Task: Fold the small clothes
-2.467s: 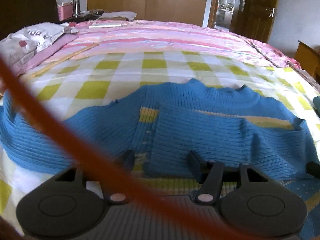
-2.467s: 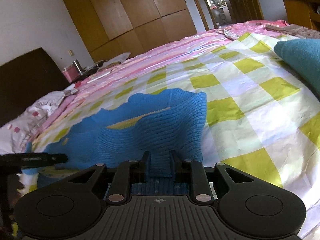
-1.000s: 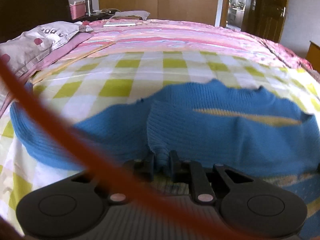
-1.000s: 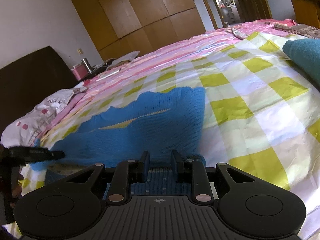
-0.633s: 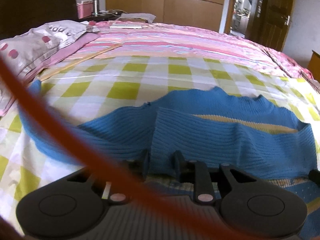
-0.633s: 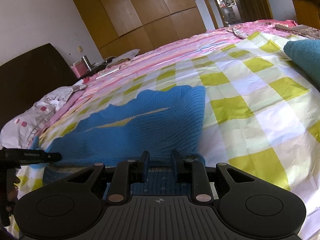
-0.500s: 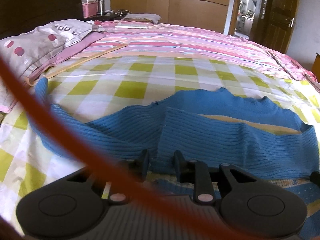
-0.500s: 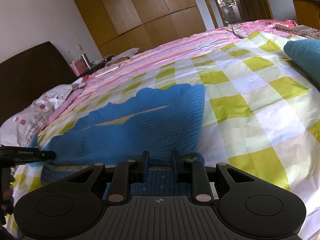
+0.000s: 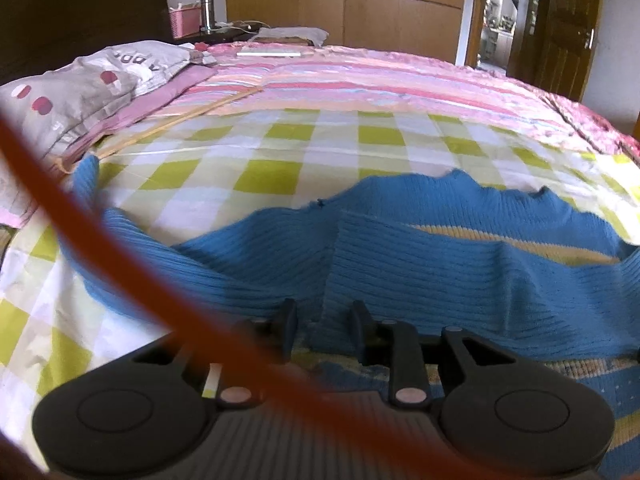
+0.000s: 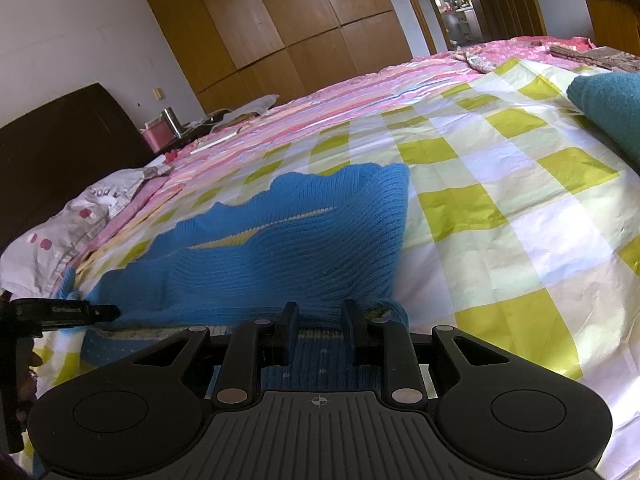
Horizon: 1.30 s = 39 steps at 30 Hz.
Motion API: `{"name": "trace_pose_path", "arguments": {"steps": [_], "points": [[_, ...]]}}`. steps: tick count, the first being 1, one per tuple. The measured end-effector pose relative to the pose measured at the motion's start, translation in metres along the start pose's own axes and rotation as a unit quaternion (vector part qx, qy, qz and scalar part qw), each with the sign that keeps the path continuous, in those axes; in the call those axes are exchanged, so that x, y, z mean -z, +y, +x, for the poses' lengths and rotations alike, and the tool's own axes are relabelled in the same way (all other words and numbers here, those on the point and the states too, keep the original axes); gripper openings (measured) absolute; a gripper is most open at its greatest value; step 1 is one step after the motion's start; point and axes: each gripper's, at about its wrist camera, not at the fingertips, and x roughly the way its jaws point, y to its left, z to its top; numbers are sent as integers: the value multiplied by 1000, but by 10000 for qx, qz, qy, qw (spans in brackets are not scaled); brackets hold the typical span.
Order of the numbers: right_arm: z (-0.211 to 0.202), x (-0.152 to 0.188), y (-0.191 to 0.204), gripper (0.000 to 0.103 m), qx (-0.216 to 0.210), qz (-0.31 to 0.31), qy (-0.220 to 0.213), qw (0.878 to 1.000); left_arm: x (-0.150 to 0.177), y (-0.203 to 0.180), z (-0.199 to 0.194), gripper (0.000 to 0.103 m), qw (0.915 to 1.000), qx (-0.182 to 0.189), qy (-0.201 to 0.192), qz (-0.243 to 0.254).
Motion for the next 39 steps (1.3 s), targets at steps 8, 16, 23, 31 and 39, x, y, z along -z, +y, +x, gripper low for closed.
{"name": "trace_pose_path", "arguments": {"steps": [8,16,23,31,39], "points": [[-6,3,17,31,-49,-139,-46,9999,-12,74,-13,35,9962,-455,-172,-718],[-10,13,49,31,-240,-546,-28,9982,-27,129,1,36,9880,-616,-119,-1411],[-10,19,74,31,-450,-623,99,9970,-39,158,19,45,9787,-1105,-178,-1719],[-3,23,101,31,-669,-663,241,9953,-43,196,35,47,9688,-1126,-157,-2202],[6,24,131,31,-892,-812,382,9920,-44,221,49,48,9559,-1060,-172,-2733]]}}
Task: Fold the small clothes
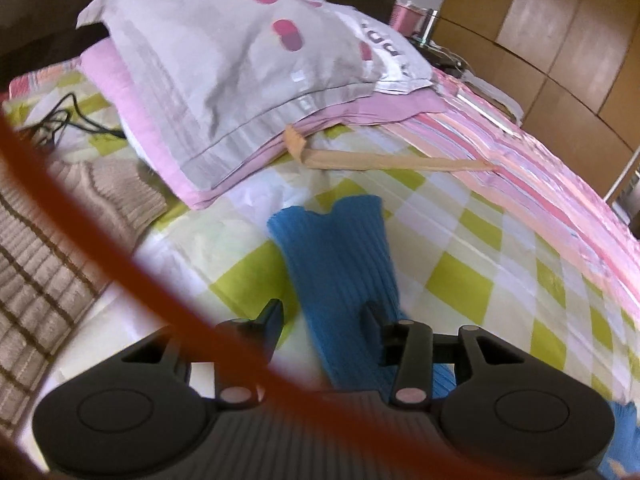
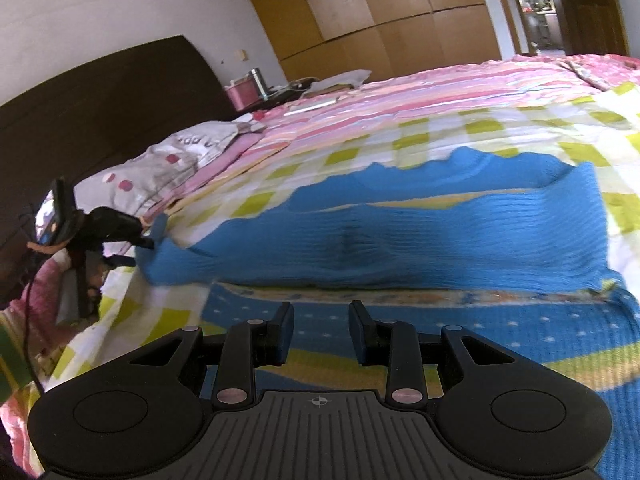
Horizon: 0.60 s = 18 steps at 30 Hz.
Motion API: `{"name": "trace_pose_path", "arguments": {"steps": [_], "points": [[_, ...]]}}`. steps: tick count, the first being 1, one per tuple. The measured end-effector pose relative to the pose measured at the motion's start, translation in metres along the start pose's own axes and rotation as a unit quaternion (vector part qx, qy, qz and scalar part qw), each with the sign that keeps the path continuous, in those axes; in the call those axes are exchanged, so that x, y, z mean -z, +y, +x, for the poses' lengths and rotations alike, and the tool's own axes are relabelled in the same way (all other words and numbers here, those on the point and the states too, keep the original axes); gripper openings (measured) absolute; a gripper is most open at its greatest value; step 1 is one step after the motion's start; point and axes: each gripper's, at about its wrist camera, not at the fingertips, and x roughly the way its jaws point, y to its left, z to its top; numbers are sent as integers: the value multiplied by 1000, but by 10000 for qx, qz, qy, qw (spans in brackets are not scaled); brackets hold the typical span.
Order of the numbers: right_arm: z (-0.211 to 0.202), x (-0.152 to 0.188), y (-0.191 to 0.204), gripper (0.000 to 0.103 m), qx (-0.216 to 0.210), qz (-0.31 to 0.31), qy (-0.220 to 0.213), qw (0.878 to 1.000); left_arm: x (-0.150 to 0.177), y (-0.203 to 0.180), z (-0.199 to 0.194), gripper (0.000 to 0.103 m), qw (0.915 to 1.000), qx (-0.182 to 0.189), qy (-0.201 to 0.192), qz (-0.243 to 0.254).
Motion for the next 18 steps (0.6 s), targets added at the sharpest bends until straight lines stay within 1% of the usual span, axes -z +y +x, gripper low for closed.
{"name": "trace_pose_path", "arguments": {"steps": [2,4,5,6,7,9,11,15,18], "points": [[2,-1,5,31,-28,-44,24,10000,-1,0,1,47,10000,-12,-49,34],[3,-2,9,31,-44,-80,43,9999,-1,0,1,42,9999,-35,-108,59],[3,-2,11,31,-50,-91,54,9999,-2,0,0,30,9999,-36,-135,82],[3,-2,12,31,-54,-100,63,9999,-3,0,0,21,9998,-26,-138,109],[3,-2,13,31,-58,-107,72,9999,-3,-1,-1,21,9998,-5,-143,144],[4,-3,13,31,-64,-100,96,9999,-4,-3,-5,16,9994,111,-175,281],[6,-3,12,31,-65,-53,131,9999,-5,-8,-11,15,9985,280,-206,428],[8,-3,8,31,-45,89,154,9998,-6,-20,-28,14,9953,746,-321,522],[5,-3,6,31,-41,146,129,9998,-1,-34,-42,13,9909,1163,-284,611]]}}
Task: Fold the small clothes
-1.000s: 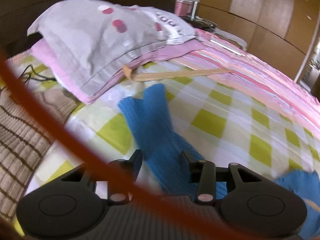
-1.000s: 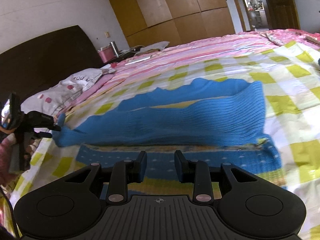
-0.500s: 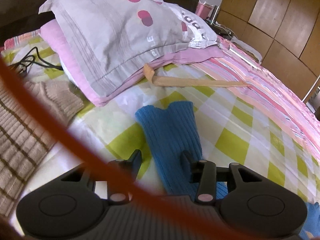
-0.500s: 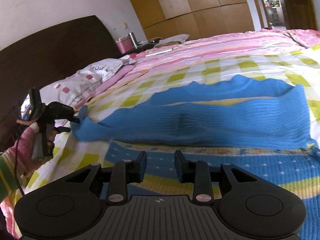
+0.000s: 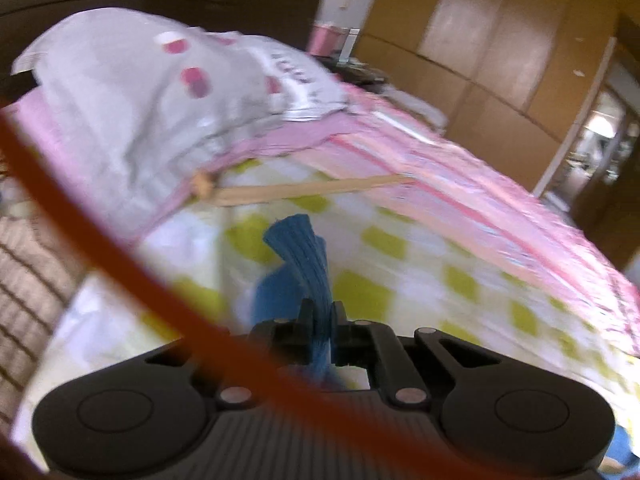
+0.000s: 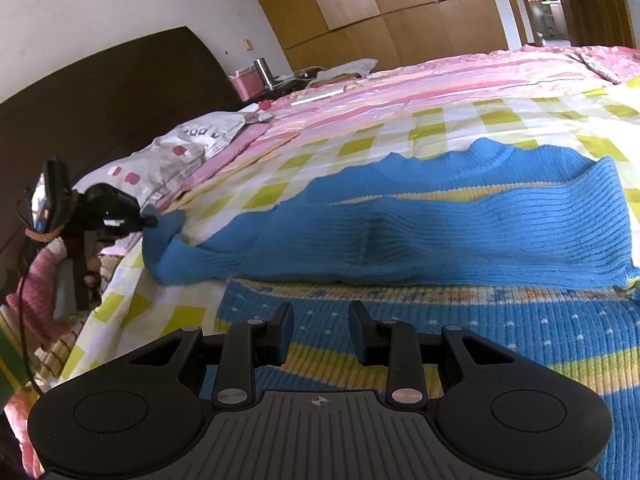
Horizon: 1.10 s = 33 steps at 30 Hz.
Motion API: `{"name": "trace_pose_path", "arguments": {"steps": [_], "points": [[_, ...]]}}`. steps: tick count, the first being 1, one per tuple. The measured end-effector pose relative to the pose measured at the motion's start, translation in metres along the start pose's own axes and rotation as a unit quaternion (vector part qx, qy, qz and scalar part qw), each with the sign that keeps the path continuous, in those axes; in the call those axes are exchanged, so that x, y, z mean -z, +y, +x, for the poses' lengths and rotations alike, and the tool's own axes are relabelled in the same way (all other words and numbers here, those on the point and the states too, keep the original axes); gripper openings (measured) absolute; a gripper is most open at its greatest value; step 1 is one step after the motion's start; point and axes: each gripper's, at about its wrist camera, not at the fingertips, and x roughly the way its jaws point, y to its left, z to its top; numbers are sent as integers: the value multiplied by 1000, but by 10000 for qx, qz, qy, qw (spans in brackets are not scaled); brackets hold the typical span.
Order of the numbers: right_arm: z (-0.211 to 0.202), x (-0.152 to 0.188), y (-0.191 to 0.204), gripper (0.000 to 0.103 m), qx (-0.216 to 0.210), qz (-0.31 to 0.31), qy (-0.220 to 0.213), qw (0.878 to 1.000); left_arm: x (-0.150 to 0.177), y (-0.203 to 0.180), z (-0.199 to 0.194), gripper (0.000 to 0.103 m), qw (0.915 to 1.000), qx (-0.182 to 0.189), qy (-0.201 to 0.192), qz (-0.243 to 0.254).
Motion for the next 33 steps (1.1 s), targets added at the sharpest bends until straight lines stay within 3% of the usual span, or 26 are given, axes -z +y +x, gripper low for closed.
{"name": "trace_pose_path", "arguments": {"steps": [6,12,17,22,26,29,33], "points": [[-4,-1,-6,31,28,140,-44,9999,31,-50,-17,13,9949,833,303,476],[-5,-5,-12,31,108,295,-8,9995,85,-90,-32,13,9811,1352,658,1219],[1,-17,-7,31,63,372,62,9993,115,-96,-36,13,9719,1391,845,1699],[18,-37,7,35,-133,422,129,9989,119,-73,-56,13,9753,1471,649,1514],[45,-52,23,36,-356,627,237,9971,117,-55,-63,14,9803,1256,398,1470],[69,-58,31,36,-584,982,402,9926,119,-44,-60,14,9824,1204,422,1363],[97,-64,36,38,-530,1326,493,9885,123,-34,-55,14,9816,1097,508,1480]]}}
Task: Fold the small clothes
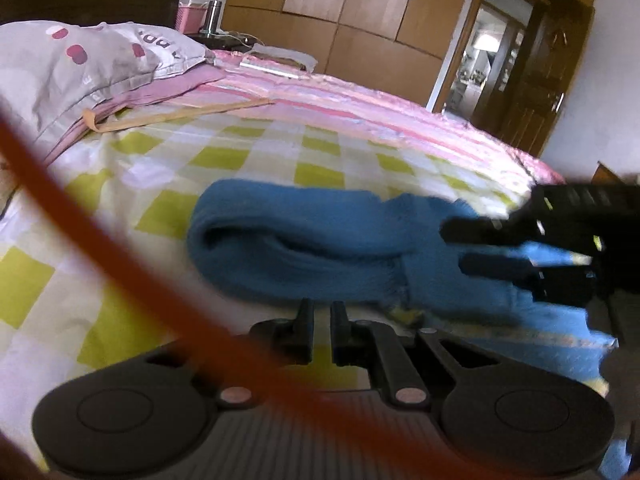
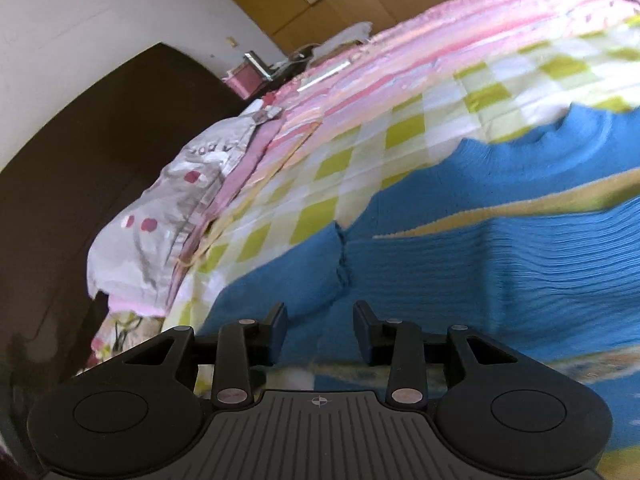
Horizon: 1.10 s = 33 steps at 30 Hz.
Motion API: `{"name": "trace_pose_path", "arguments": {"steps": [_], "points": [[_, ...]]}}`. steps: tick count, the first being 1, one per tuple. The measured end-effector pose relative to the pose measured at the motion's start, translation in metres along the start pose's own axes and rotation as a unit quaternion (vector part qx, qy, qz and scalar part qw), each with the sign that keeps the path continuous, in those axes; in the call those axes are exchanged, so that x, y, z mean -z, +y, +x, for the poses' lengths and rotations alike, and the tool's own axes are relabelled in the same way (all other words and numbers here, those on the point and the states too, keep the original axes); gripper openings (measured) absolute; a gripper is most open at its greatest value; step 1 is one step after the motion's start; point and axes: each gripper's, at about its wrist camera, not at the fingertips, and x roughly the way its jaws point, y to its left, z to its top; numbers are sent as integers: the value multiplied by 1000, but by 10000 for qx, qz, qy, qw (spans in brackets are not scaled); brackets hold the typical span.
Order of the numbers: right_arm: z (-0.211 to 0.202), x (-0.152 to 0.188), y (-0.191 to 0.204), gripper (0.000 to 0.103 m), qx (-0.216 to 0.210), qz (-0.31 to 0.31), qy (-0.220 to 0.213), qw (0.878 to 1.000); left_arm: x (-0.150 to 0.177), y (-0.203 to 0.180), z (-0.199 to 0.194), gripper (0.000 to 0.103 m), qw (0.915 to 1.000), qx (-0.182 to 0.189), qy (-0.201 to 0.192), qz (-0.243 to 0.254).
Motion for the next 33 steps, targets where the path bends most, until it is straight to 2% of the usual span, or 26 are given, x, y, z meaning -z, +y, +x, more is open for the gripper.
{"name": "trace_pose_path", "arguments": {"steps": [7,13,20,22,27,33], "points": [[32,-4,-4,43,-160,778,130,9968,-2,10,-1,18,9999,115,-16,18],[52,3,1,45,-112,1016,270,9944,-1,11,-2,19,9998,166,-3,128],[65,4,5,44,63,1165,125,9931,-2,14,-3,20,9997,230,20,63],[66,5,7,40,116,1185,53,9929,-3,14,-4,20,9997,235,24,71],[70,0,8,17,313,1179,24,9925,-2,13,-4,26,9997,227,42,83],[61,-6,16,11,465,862,-139,9951,-1,12,-4,27,9997,216,63,132]]}}
